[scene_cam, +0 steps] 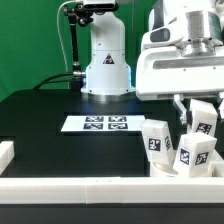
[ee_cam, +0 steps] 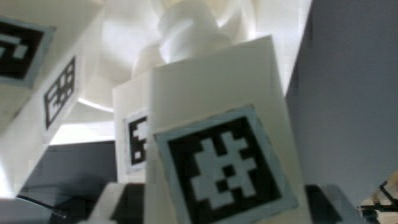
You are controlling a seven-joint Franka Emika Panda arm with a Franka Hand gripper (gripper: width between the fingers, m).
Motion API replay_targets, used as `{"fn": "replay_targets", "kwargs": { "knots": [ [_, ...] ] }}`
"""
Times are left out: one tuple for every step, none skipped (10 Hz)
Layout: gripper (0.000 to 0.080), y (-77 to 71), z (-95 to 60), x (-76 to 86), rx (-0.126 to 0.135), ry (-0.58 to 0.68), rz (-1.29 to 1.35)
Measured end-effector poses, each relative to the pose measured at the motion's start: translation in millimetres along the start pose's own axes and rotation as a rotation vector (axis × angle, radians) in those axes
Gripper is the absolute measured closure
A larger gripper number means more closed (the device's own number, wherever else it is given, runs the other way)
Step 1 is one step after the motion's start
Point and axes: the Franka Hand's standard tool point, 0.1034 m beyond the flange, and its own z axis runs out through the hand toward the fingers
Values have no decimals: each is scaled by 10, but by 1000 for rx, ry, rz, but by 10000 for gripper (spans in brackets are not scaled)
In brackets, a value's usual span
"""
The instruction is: Assemble stool
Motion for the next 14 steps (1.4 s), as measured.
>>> {"fn": "replay_targets", "kwargs": {
  "knots": [
    [475, -28, 5, -21, 2, -2, -3],
    [475, -50, 8, -36, 3, -4, -8],
    [475, -36, 9, -32, 2, -4, -10],
    [475, -36, 9, -32, 2, -4, -11],
    [475, -37, 9, -32, 2, -4, -13],
    [475, -45, 15, -48, 2, -5, -15],
    [475, -63, 29, -81, 4, -10, -19],
    [475, -76, 33, -94, 5, -12, -20],
    [475, -75, 41, -106, 4, -14, -22],
    [475, -73, 44, -111, 4, -14, -23],
    [475, -73, 44, -111, 4, -14, -25],
    [475, -72, 44, -111, 3, -15, -26],
    [474, -71, 45, -111, 3, -15, -27],
    [474, -71, 45, -111, 3, -15, -27]
  ]
}}
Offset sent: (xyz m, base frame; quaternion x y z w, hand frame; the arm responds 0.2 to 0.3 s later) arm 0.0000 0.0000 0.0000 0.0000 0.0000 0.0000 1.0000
